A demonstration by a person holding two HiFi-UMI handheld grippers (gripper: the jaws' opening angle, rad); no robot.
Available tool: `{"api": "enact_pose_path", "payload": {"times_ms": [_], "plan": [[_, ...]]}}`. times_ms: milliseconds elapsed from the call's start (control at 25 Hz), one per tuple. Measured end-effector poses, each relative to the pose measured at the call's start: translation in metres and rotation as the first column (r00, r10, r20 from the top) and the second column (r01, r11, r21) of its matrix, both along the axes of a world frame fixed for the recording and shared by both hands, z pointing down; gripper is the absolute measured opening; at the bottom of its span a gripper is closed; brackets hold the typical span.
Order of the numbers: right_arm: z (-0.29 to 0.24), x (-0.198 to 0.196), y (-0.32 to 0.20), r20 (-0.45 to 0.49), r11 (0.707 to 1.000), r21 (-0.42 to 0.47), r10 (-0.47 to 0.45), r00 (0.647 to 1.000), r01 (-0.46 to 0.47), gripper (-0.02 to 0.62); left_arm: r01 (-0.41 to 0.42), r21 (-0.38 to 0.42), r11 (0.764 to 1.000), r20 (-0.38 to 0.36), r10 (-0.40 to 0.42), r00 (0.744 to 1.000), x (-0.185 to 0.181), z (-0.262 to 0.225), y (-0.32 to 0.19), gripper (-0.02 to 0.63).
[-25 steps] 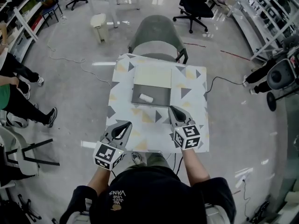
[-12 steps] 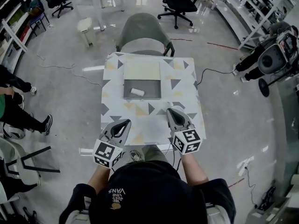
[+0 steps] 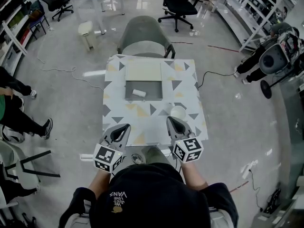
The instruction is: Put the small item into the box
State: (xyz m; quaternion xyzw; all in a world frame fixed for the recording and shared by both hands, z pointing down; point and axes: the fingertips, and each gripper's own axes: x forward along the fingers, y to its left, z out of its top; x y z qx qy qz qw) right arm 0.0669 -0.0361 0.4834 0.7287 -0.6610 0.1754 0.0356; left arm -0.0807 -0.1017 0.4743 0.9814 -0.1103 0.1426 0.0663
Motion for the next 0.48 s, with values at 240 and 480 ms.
{"api": "enact_pose_path", "payload": {"times_ms": [240, 480], "plan": [[-0.001, -0.008, 0.008, -0.003, 1.000, -0.003, -0.006, 1.000, 0.006, 0.000, 0.011, 0.003, 1.000, -0.003, -0.011, 1.000, -0.008, -0.001, 0.002, 0.006], [0.001, -0.010, 0.010, -0.009, 1.000, -0.012, -0.013, 1.000, 0.013, 0.000, 0.030, 0.005, 1.000, -0.002, -0.030, 1.000, -0.014, 0.001, 0.003, 0.006]]}}
